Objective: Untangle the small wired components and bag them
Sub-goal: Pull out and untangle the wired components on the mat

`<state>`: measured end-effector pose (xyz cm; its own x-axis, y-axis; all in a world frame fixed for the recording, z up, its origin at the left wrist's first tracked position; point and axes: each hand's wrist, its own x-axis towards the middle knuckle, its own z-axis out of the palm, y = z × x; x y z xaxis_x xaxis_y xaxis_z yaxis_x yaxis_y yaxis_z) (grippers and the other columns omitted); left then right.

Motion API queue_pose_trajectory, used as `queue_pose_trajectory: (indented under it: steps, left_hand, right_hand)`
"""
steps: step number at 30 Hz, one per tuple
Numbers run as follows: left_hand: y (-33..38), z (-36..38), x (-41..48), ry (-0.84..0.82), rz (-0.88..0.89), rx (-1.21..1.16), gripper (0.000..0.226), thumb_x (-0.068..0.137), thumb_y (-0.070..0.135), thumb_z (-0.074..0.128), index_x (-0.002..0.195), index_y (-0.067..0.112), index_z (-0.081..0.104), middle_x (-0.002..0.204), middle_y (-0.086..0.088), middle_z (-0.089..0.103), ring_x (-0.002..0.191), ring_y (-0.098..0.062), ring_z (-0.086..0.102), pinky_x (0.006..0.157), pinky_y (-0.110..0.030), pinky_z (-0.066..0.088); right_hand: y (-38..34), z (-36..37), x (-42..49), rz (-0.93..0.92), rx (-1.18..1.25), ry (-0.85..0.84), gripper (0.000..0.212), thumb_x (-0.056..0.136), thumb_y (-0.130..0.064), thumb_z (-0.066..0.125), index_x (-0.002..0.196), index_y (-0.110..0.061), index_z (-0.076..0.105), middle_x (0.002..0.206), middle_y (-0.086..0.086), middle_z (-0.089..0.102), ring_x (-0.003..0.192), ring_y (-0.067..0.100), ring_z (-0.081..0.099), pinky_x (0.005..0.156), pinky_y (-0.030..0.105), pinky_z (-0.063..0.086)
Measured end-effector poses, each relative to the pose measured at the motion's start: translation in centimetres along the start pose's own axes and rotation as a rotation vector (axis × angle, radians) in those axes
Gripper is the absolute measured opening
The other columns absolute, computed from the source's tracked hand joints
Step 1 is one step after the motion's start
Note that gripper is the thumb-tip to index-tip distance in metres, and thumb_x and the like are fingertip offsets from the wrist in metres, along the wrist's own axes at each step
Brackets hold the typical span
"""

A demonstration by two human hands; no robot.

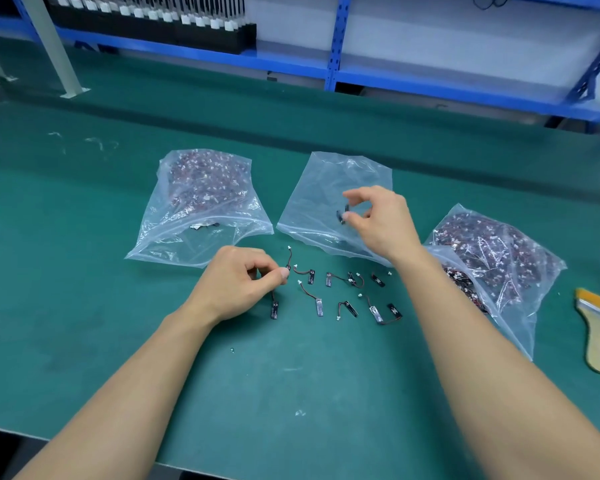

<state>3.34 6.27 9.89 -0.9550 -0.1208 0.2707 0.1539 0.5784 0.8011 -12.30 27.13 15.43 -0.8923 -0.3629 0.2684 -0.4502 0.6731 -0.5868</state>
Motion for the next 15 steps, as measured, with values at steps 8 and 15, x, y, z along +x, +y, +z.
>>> queue_pose_trajectory:
  steps: [8, 15]
  left_hand:
    - [0.1, -0.1, 0.3, 0.063, -0.046, 0.004, 0.035, 0.088, 0.049, 0.059, 0.064, 0.029, 0.075, 0.061, 0.013, 0.062, 0.061, -0.025, 0.051, 0.061, -0.035, 0.043]
    - [-0.3, 0.1, 0.3, 0.091, -0.058, 0.0, 0.035, 0.09, 0.047, 0.061, 0.063, 0.031, 0.074, 0.059, 0.006, 0.058, 0.054, -0.009, 0.039, 0.054, -0.024, 0.032]
  right_hand:
    - [3.6, -0.8, -4.7, 0.108, 0.446, 0.072, 0.019, 0.09, -0.014, 0.071, 0.102, -0.029, 0.071, 0.083, -0.015, 0.069, 0.053, 0.011, 0.052, 0.058, 0.019, 0.048]
    - [6.7, -1.4, -7.5, 0.245, 0.557, 0.096, 0.013, 0.092, -0.01, 0.069, 0.1, -0.02, 0.072, 0.082, 0.002, 0.071, 0.049, 0.006, 0.045, 0.053, 0.017, 0.041]
